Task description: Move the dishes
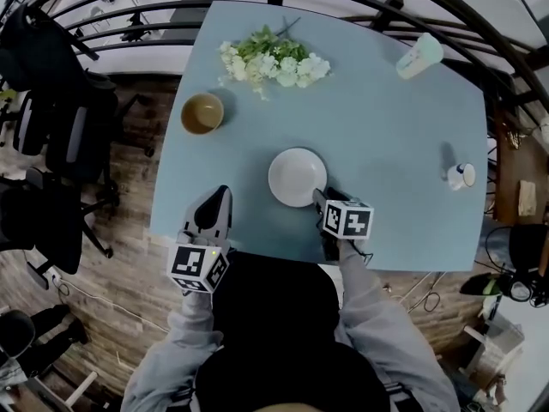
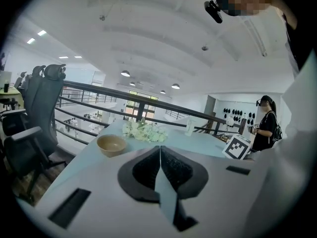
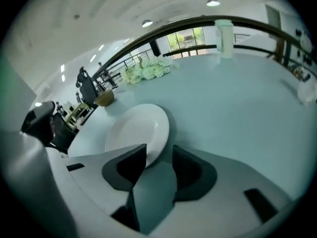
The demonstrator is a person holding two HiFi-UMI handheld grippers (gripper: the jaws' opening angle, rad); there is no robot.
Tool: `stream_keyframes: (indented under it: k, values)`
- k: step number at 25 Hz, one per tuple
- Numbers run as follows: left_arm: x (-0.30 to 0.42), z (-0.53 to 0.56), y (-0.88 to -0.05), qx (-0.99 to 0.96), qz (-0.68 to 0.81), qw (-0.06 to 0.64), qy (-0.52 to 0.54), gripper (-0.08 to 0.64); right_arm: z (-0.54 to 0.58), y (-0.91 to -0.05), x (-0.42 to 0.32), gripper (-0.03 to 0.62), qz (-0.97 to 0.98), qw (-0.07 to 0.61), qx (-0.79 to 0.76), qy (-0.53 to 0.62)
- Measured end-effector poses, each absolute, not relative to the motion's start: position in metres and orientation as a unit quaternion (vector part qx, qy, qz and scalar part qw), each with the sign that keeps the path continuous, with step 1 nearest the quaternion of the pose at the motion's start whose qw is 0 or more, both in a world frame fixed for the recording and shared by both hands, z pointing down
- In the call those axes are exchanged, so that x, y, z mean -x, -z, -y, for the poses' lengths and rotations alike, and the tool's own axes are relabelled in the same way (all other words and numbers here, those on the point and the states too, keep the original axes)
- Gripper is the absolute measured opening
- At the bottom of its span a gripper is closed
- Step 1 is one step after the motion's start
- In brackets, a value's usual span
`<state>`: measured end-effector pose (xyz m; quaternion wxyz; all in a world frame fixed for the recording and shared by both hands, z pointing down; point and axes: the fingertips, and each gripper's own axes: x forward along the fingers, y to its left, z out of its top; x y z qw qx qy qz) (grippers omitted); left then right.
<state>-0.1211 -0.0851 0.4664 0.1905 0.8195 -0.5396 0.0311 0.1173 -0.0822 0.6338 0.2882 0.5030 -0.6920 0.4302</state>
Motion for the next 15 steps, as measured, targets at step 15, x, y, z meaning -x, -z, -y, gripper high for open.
stream_keyframes:
  k: [15]
  values:
    - [0.144,0.099,-0.477,-0.819,0.533,0.212,-0.011,0.017,0.086,-0.636,-0.102,0.036,0.615,0.090,-0.498,-0.605]
